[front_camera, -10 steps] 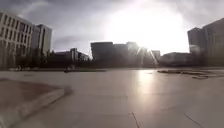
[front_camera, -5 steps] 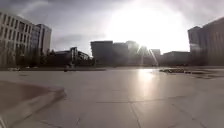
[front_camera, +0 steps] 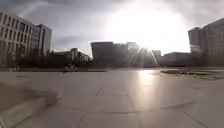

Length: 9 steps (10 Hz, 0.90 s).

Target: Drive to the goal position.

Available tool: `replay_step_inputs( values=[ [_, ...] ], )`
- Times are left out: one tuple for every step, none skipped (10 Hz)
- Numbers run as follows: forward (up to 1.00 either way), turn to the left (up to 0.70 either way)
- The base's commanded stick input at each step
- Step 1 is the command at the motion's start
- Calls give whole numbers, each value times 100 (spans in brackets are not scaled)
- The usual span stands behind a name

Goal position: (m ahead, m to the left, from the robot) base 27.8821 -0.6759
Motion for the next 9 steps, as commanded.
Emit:
replay_step_inputs(
  values=[
    [70,0],
    [70,0],
    [70,0],
    [70,0],
    [70,0],
    [70,28],
    [70,33],
    [70,34],
    [70,35]
  ],
)
